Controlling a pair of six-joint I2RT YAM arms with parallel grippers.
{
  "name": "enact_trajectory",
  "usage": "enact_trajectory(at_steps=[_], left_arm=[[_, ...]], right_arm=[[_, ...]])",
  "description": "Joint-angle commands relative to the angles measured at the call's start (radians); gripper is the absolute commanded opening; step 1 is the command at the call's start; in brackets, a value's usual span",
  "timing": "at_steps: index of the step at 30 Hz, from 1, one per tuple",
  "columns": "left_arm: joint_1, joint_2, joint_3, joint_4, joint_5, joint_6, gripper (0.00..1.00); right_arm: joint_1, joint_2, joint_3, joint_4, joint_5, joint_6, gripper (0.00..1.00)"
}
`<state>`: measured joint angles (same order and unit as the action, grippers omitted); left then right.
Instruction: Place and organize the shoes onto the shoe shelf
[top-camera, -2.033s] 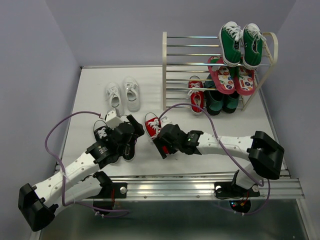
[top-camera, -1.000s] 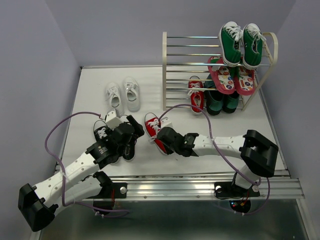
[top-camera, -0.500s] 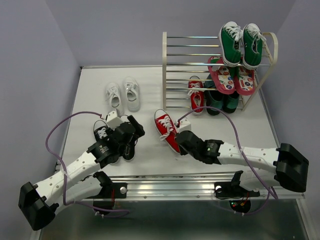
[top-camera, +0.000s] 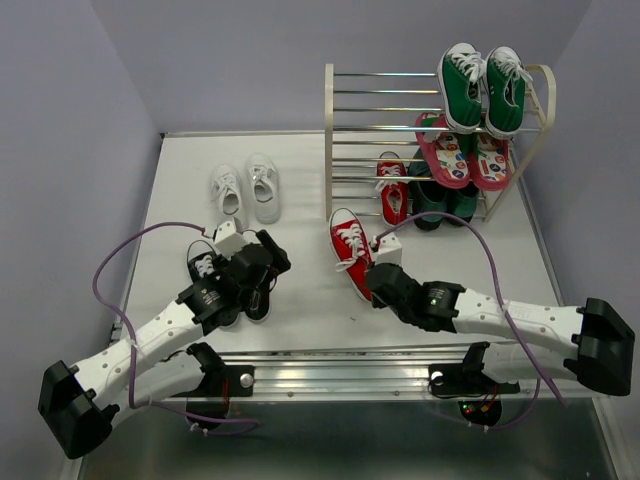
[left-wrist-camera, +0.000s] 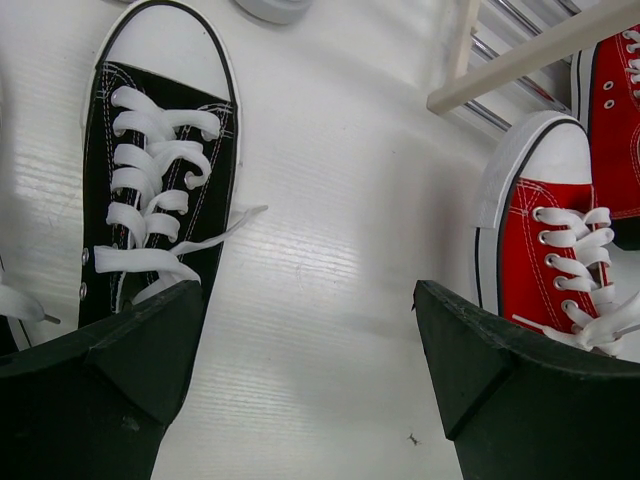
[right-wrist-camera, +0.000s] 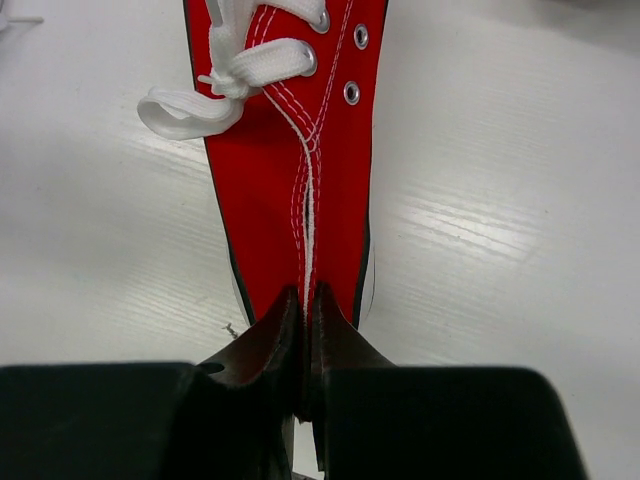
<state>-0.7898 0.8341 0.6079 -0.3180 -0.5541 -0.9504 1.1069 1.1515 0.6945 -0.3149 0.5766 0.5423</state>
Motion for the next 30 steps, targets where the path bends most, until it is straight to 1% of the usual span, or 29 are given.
enact_trajectory(at_steps=[1, 6, 12, 15, 18, 19, 21, 24, 29, 30], left_arm=[[0.003, 0.003, 0.023, 0.030, -0.023, 0.019, 0.99], [0.003, 0.008, 0.026, 0.031, -0.024, 0.025, 0.99], [0.003, 0.010, 0.027, 0.037, -0.023, 0.032, 0.99], [0.003, 0.008, 0.021, 0.042, -0.021, 0.029, 0.99], [0.003, 0.008, 0.021, 0.043, -0.021, 0.029, 0.99], [0.003, 0.007, 0.021, 0.043, -0.023, 0.029, 0.99], [0.003, 0.005, 0.023, 0.046, -0.026, 0.035, 0.99], [0.003, 0.003, 0.029, 0.043, -0.030, 0.036, 0.99], [0.003, -0.001, 0.029, 0.042, -0.032, 0.036, 0.99], [0.004, -0.003, 0.029, 0.040, -0.033, 0.035, 0.99]], right_arm=[[0.001, -0.038, 0.034, 0.034, 0.123, 0.054, 0.01], [-0.036, -0.010, 0.063, 0.031, 0.121, 0.065, 0.01], [-0.070, 0.083, 0.143, 0.034, 0.158, 0.071, 0.01], [-0.114, 0.128, 0.161, 0.112, 0.132, 0.047, 0.01], [-0.154, 0.166, 0.181, 0.143, 0.131, 0.050, 0.01], [-0.154, 0.171, 0.184, 0.178, 0.129, 0.039, 0.01], [-0.191, 0.197, 0.206, 0.204, 0.112, 0.024, 0.01], [-0.209, 0.232, 0.235, 0.235, 0.112, -0.001, 0.01], [-0.274, 0.306, 0.301, 0.300, 0.085, -0.045, 0.01], [-0.283, 0.315, 0.309, 0.331, 0.078, -0.054, 0.01]])
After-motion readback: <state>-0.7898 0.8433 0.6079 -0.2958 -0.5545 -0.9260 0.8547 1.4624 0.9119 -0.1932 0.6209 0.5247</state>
